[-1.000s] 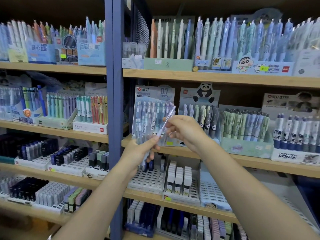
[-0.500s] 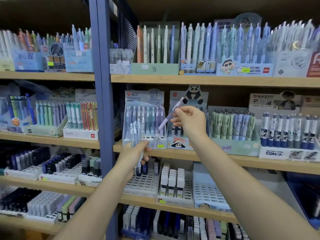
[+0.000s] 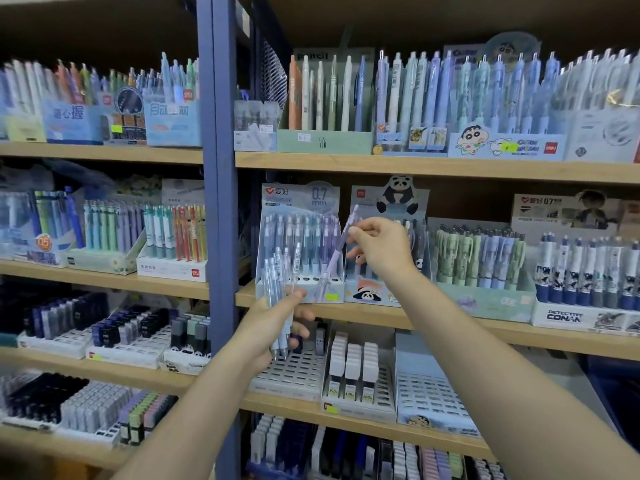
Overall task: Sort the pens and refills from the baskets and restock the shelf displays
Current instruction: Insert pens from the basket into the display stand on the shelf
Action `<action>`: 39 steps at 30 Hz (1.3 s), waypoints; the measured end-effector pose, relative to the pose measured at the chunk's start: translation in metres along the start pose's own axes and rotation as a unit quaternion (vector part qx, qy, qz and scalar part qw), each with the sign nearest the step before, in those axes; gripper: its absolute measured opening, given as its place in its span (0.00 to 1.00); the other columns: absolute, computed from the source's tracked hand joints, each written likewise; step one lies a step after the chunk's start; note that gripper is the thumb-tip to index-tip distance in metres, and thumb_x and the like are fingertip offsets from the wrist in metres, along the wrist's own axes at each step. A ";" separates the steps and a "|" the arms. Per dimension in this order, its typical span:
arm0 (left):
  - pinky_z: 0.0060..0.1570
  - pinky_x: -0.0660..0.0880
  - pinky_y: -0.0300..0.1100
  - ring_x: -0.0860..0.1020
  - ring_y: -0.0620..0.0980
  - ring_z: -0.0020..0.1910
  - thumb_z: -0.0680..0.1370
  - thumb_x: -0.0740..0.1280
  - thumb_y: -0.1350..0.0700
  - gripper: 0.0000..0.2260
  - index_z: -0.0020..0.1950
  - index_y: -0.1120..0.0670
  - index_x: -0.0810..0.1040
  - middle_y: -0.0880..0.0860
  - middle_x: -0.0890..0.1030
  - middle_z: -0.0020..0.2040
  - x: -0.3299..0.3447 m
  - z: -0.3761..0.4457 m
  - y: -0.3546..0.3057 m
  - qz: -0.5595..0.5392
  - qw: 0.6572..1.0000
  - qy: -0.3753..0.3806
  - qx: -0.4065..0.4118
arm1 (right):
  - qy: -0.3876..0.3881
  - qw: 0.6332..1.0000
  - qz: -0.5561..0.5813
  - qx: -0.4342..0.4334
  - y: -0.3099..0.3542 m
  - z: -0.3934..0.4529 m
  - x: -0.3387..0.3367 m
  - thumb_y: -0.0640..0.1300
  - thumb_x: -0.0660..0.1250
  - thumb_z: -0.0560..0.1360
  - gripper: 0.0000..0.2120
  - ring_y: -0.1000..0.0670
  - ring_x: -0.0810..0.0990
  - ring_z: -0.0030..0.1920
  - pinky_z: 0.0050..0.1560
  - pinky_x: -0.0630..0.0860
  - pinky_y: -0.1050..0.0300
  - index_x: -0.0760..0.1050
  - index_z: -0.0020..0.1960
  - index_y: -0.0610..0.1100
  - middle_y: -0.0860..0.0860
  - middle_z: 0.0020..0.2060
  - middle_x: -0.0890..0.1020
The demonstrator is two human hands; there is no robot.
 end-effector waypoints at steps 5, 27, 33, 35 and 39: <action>0.22 0.64 0.37 0.72 0.49 0.28 0.82 0.66 0.54 0.11 0.61 0.58 0.77 0.55 0.82 0.38 -0.003 0.004 0.001 -0.001 1.000 0.000 0.006 | 0.040 0.997 -0.065 -0.007 0.000 0.000 0.013 0.41 0.66 0.80 0.05 0.53 0.83 0.30 0.31 0.76 0.60 0.79 0.46 0.46 0.49 0.39 0.84; 0.23 0.65 0.37 0.75 0.46 0.29 0.74 0.76 0.60 0.12 0.54 0.55 0.76 0.51 0.83 0.39 0.013 0.007 -0.015 -0.058 0.994 -0.053 0.071 | 0.175 0.982 0.046 0.043 -0.001 -0.040 0.031 0.50 0.72 0.77 0.14 0.50 0.78 0.30 0.30 0.74 0.59 0.80 0.49 0.38 0.47 0.36 0.83; 0.21 0.64 0.36 0.75 0.48 0.29 0.78 0.73 0.57 0.12 0.58 0.60 0.79 0.54 0.85 0.41 0.020 0.001 -0.005 -0.076 0.996 -0.025 0.045 | 0.164 0.973 0.135 0.085 -0.016 -0.037 0.020 0.41 0.68 0.80 0.08 0.51 0.77 0.30 0.33 0.75 0.57 0.79 0.50 0.36 0.46 0.35 0.80; 0.21 0.64 0.35 0.75 0.47 0.29 0.78 0.72 0.58 0.09 0.56 0.59 0.80 0.54 0.85 0.41 0.017 -0.001 -0.003 -0.078 0.996 -0.027 0.039 | 0.166 0.965 0.177 0.100 -0.020 -0.037 0.018 0.41 0.68 0.80 0.08 0.51 0.77 0.31 0.34 0.75 0.56 0.79 0.52 0.36 0.47 0.35 0.79; 0.23 0.66 0.36 0.75 0.46 0.30 0.75 0.75 0.61 0.09 0.55 0.57 0.83 0.53 0.85 0.41 0.010 -0.002 -0.002 -0.058 0.996 -0.044 0.052 | 0.152 0.964 0.191 0.105 -0.022 -0.042 0.023 0.43 0.68 0.80 0.09 0.51 0.80 0.33 0.37 0.79 0.58 0.79 0.49 0.36 0.46 0.36 0.80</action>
Point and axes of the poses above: each hand's wrist, its own z-axis towards the middle knuckle, its own x-axis out of the palm, y = z × x, the point moved 7 cm from there along z, towards the middle knuckle
